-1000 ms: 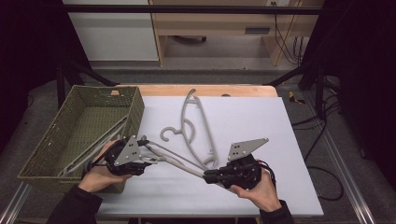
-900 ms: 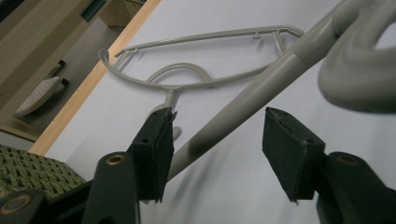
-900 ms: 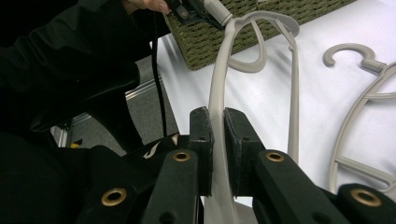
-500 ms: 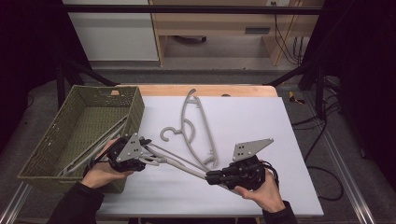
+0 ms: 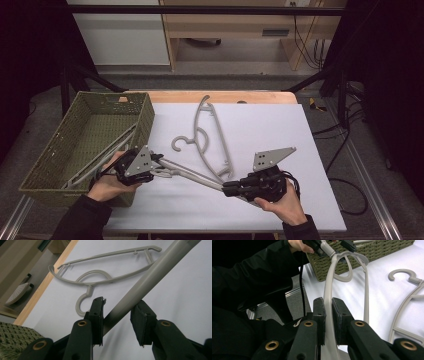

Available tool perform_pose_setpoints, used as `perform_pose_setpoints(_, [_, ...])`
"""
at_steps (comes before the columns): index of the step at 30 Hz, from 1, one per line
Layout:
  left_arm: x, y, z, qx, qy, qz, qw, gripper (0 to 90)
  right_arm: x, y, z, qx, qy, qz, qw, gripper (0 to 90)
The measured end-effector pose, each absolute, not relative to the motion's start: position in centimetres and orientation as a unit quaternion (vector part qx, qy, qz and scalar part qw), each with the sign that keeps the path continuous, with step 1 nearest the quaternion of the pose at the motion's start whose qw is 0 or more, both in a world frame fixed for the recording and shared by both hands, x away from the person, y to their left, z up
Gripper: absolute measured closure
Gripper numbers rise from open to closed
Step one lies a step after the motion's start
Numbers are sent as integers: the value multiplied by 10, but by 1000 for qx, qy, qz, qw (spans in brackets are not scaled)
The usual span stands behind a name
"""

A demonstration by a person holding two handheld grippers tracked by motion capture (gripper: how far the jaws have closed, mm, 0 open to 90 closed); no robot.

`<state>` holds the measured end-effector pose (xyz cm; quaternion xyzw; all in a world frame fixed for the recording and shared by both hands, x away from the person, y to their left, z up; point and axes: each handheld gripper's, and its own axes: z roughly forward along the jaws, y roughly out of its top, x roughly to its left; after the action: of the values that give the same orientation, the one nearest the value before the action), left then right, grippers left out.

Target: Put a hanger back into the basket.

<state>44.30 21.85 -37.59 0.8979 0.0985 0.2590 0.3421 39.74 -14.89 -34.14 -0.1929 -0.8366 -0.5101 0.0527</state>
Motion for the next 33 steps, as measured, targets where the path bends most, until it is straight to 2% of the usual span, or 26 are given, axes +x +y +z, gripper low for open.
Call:
perform_pose_setpoints(8, [442, 216, -377, 903, 94, 243, 340, 654, 394, -152, -336, -175, -834, -523, 28, 809])
perform_pose_setpoints(27, [440, 213, -378, 914, 82, 225, 329, 673, 398, -158, -340, -161, -834, -526, 27, 799])
perform_pose_setpoints(33, [440, 210, -380, 918, 81, 220, 319, 679, 401, -160, -345, -169, -838, -519, 22, 759])
